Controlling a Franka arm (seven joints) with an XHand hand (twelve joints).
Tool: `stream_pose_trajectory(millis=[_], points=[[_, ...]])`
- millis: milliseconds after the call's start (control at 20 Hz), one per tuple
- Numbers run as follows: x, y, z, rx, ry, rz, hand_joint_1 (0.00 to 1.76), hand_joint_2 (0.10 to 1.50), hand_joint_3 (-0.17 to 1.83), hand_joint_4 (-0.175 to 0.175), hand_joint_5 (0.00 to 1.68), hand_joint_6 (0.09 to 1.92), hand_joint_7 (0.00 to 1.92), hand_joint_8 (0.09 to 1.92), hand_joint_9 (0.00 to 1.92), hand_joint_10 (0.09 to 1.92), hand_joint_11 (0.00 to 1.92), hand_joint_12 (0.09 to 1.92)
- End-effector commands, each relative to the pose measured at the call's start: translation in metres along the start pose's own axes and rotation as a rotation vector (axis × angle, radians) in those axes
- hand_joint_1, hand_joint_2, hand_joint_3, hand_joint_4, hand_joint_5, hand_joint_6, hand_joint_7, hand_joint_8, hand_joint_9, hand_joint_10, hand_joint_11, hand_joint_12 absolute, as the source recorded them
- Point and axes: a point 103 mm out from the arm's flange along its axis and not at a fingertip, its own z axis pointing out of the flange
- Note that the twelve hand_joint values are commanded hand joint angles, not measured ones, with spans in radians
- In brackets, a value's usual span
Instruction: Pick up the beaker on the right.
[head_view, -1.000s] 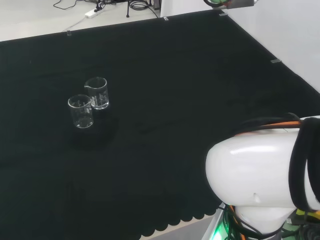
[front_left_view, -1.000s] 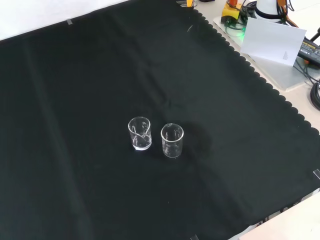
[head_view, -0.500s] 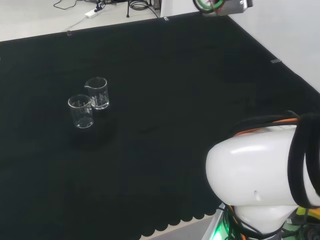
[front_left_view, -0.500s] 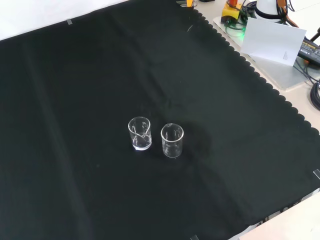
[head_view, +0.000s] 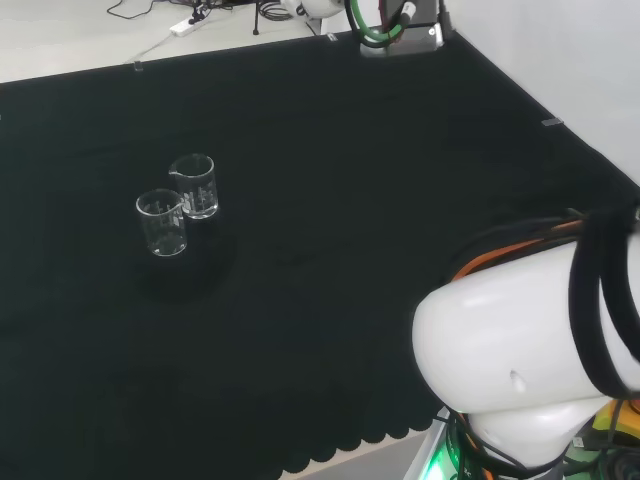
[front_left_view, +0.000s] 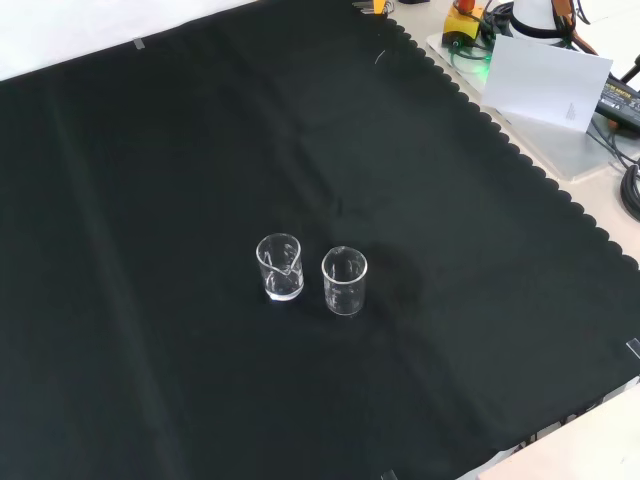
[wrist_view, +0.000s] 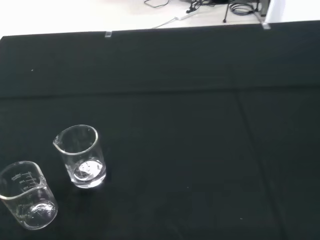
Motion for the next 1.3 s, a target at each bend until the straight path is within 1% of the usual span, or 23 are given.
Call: stream_pose_trajectory(millis=[50,250,400,500,650,750,850,950,1050,1200,1300], points=[[-0.012,0.083,0.037,-0.015,0.084,-0.108,0.44,1.14,0.17,-0.019,0.15,0.09,0.08,0.45,0.15,0.64,0.0,1.08],[-0.018,0.119,0.055,-0.008,0.119,-0.145,0.47,1.12,0.17,-0.019,0.16,0.09,0.08,0.46,0.16,0.65,0.0,1.09],[-0.013,0.139,0.073,0.001,0.171,-0.169,0.48,1.12,0.17,-0.02,0.16,0.09,0.08,0.46,0.17,0.65,0.0,1.09],[-0.007,0.149,0.087,0.003,0.186,-0.19,0.49,1.11,0.17,-0.02,0.16,0.09,0.09,0.46,0.17,0.65,0.0,1.1],[-0.001,0.163,0.108,0.024,0.261,-0.202,0.53,1.09,0.18,-0.022,0.16,0.09,0.1,0.48,0.19,0.66,0.0,1.12],[0.002,0.17,0.122,0.029,0.28,-0.218,0.56,1.06,0.18,-0.022,0.16,0.09,0.12,0.49,0.21,0.66,0.0,1.13],[0.003,0.176,0.135,0.04,0.346,-0.226,0.6,1.03,0.17,-0.023,0.16,0.09,0.13,0.5,0.22,0.67,0.0,1.14],[0.004,0.182,0.148,0.05,0.39,-0.237,0.63,0.97,0.24,-0.024,0.17,0.09,0.13,0.53,0.24,0.67,0.0,1.15],[0.004,0.187,0.161,0.053,0.437,-0.25,0.66,0.89,0.37,-0.026,0.19,0.09,0.14,0.55,0.24,0.67,0.0,1.16],[0.01,0.194,0.179,0.077,0.463,-0.285,0.68,0.83,0.45,-0.03,0.23,0.09,0.16,0.56,0.26,0.68,0.0,1.17],[0.014,0.197,0.19,0.092,0.47,-0.299,0.69,0.81,0.49,-0.032,0.24,0.09,0.17,0.56,0.27,0.67,0.0,1.18]])
